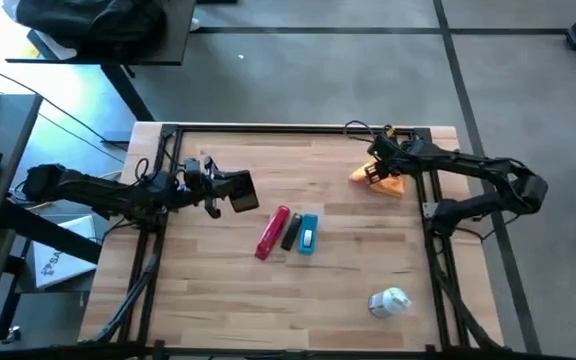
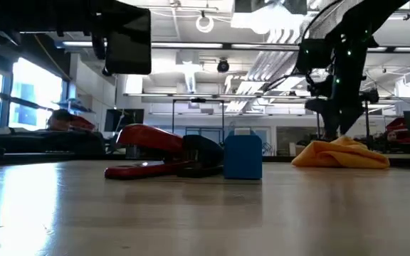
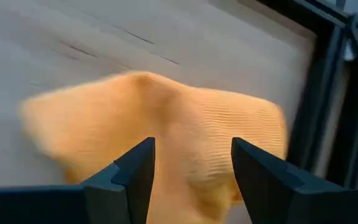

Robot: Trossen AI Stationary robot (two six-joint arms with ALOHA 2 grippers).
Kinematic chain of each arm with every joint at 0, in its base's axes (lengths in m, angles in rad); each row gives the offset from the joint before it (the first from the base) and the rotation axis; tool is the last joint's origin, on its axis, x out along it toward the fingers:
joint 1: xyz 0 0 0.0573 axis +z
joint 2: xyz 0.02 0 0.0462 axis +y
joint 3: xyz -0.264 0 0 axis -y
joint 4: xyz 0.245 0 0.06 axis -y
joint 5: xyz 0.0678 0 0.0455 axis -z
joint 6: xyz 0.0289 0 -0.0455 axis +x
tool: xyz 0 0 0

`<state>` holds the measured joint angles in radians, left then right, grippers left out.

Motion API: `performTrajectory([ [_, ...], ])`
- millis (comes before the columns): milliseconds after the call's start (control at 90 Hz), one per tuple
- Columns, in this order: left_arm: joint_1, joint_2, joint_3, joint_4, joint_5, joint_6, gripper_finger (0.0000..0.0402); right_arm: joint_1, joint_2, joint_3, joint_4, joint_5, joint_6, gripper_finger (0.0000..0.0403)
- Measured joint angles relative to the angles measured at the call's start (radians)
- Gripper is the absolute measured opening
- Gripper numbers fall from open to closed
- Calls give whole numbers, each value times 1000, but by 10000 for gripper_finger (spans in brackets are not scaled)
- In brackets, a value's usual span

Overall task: Apply microfiber cloth
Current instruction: Wipe the front and back of the black cellphone with the orange microfiber cloth

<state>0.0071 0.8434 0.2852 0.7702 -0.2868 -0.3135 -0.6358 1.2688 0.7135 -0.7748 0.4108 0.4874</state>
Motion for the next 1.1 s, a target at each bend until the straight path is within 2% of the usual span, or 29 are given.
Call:
performTrajectory([
  [167, 48, 28, 0, -4, 14, -39, 8, -48, 7, -70, 134, -91, 0, 178],
  [289, 76, 75, 0, 33, 32, -89, 8, -46, 28, -106, 174, -106, 9, 160],
  [400, 108, 141, 0, 99, 82, -133, 8, -20, 57, -123, 176, -118, -9, 102],
  [478, 135, 195, 0, 149, 130, -178, 8, 16, 70, -121, 188, -132, -63, 36],
  [533, 155, 236, 0, 184, 153, -215, 8, 51, 71, -100, 181, -133, -113, 13],
  [589, 177, 274, 0, 207, 163, -243, 8, 95, 67, -53, 149, -96, -140, 8],
  [689, 220, 338, 0, 265, 167, -310, 8, 200, 46, 66, 83, 48, -220, 2],
  [811, 287, 402, 15, 295, 165, -374, 8, 348, 45, 210, 136, 154, -362, 1],
  [967, 316, 499, 84, 298, 163, -447, 8, 520, 87, 292, 419, 207, -608, 0],
  [1100, 302, 578, 158, 296, 168, -497, 8, 605, 164, 311, 700, 229, -827, 0],
])
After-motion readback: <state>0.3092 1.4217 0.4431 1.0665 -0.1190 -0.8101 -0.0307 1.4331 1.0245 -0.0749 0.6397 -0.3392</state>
